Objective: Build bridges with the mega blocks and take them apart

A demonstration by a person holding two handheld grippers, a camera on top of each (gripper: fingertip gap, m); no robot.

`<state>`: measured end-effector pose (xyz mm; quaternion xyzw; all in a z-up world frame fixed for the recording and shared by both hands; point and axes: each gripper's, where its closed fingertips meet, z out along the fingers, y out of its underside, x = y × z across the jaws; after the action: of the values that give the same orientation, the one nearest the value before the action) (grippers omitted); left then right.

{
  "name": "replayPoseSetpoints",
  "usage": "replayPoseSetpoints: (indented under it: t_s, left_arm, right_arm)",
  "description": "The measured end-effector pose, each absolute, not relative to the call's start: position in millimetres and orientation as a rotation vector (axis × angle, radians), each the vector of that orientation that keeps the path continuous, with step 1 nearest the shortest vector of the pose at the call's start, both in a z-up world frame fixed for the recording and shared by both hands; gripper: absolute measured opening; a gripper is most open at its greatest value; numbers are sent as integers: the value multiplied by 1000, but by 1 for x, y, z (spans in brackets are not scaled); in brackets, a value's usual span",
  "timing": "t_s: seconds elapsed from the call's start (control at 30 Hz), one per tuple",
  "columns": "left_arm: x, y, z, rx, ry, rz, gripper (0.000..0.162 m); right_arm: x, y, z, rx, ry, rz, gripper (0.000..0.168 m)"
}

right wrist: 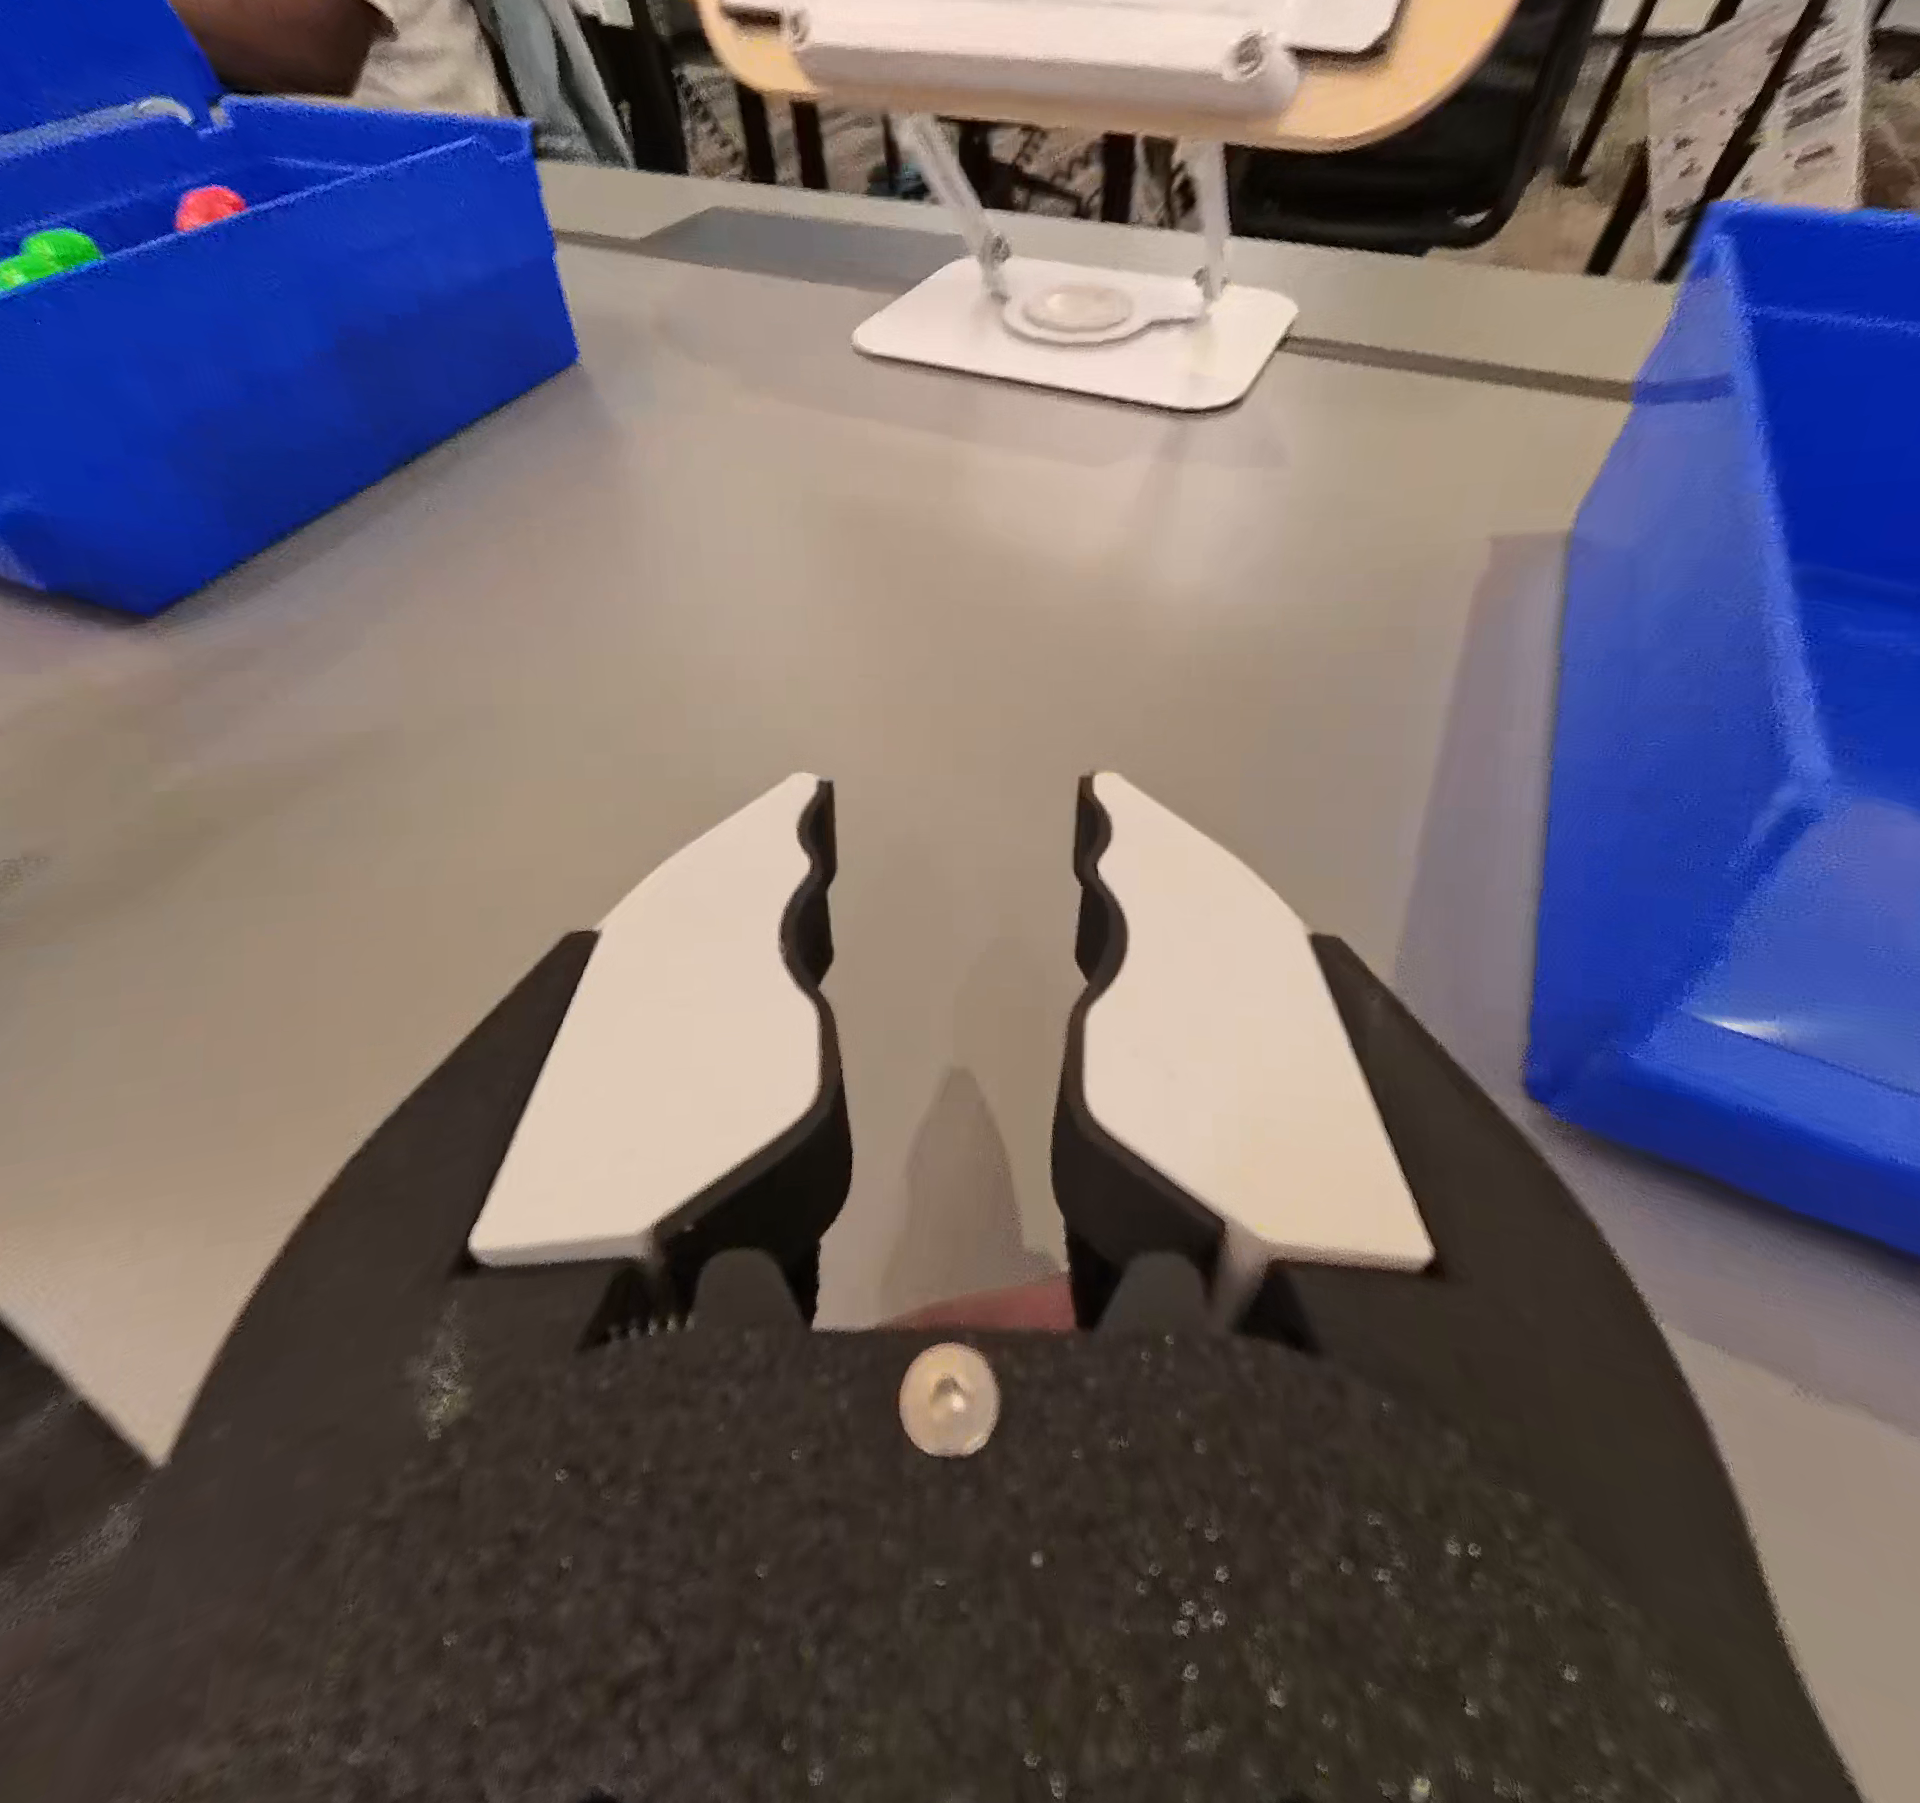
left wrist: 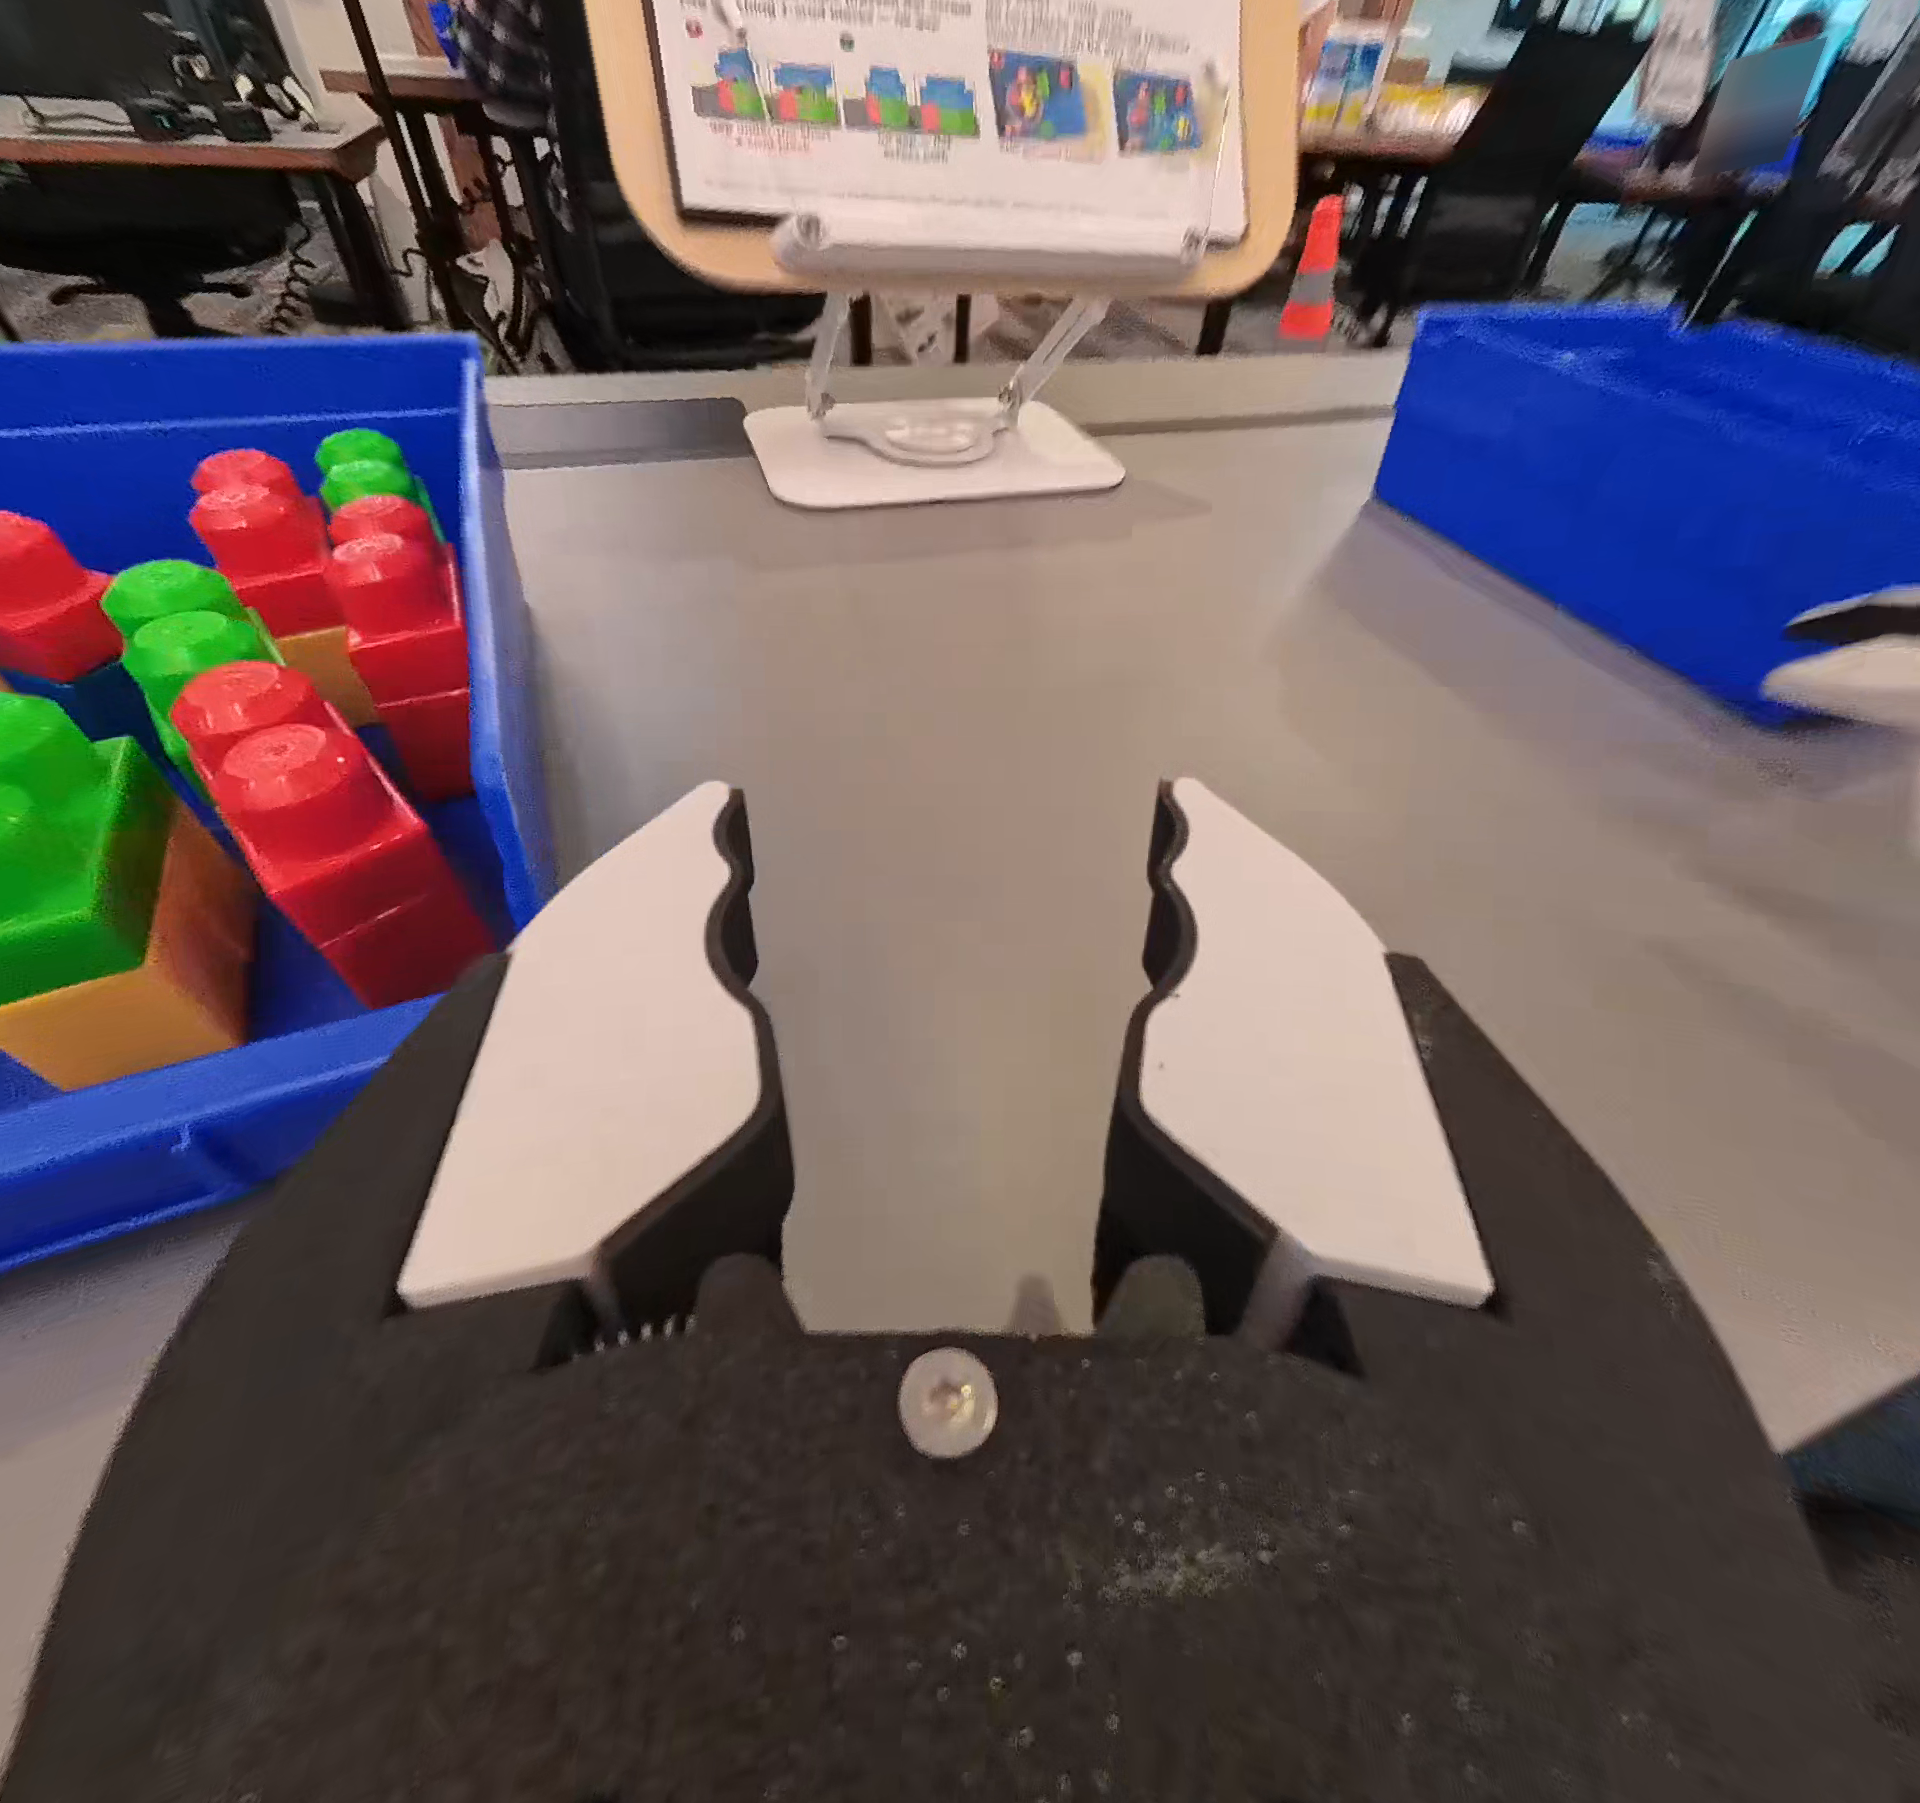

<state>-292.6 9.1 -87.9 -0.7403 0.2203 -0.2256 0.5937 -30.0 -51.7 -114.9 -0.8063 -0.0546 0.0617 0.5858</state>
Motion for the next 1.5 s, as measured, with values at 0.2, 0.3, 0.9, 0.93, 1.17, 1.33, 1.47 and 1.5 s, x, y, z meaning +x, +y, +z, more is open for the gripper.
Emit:
replayPoseSetpoints:
  t_s: [0.2, 0.3, 0.9, 0.93, 1.17, 1.33, 1.47, 1.5]
  left_arm:
    - [-301, 21, -108, -1785, 480, -554, 73]
    - [-306, 19, -109, -1795, 484, -543, 74]
    - [-437, 126, -89, -2555, 448, -236, 69]
    - [-439, 132, -99, -2603, 437, -212, 69]
    - [-437, 146, -138, -2732, 402, -144, 48]
    - [-442, 143, -145, -2746, 483, -13, 34]
    - [-446, 140, -142, -2719, 540, -64, 34]
    - [-449, 142, -136, -2671, 542, -68, 34]
  right_arm:
    - [-18, -52, -119, -1872, -52, 190, 43]
    - [-18, -53, -117, -1864, -41, 197, 42]
    - [-31, -56, -125, -1914, -79, 218, 40]
    - [-32, -56, -125, -1916, -80, 221, 40]
    - [-34, -56, -126, -1924, -98, 235, 39]
    - [-34, -56, -127, -1927, -94, 252, 37]
    - [-33, -56, -128, -1934, -99, 249, 37]
    - [-31, -56, -127, -1933, -101, 240, 37]
